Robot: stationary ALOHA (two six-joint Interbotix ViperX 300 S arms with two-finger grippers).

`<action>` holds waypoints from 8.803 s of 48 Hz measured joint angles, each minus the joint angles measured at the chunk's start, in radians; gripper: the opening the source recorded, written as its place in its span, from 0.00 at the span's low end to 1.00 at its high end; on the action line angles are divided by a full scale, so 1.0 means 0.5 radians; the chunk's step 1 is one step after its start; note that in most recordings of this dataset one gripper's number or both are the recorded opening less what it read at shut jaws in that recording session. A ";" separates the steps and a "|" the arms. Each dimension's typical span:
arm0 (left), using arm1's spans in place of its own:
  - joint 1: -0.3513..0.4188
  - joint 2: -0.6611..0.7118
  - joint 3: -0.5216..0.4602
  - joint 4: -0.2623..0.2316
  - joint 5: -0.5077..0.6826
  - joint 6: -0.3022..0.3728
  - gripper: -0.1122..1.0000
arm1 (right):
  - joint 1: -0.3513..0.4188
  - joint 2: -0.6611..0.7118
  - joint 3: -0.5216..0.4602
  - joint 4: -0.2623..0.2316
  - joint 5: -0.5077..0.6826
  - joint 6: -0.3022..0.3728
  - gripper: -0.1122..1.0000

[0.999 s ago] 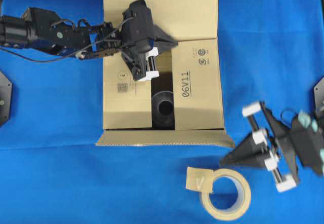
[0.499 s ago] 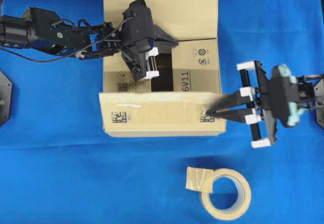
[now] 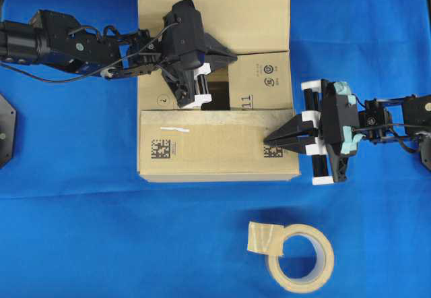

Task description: Close the cardboard box.

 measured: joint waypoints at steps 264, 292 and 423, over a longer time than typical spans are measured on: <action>-0.331 -0.604 0.948 0.003 -0.512 -0.445 0.10 | -0.282 0.012 0.040 -0.012 -0.181 -0.034 0.10; -0.331 -0.607 0.988 0.003 -0.580 -0.442 0.10 | -0.285 0.009 0.049 -0.009 -0.184 -0.031 0.10; -0.334 -0.614 1.003 0.003 -0.571 -0.454 0.10 | -0.285 0.009 0.055 -0.009 -0.181 -0.028 0.10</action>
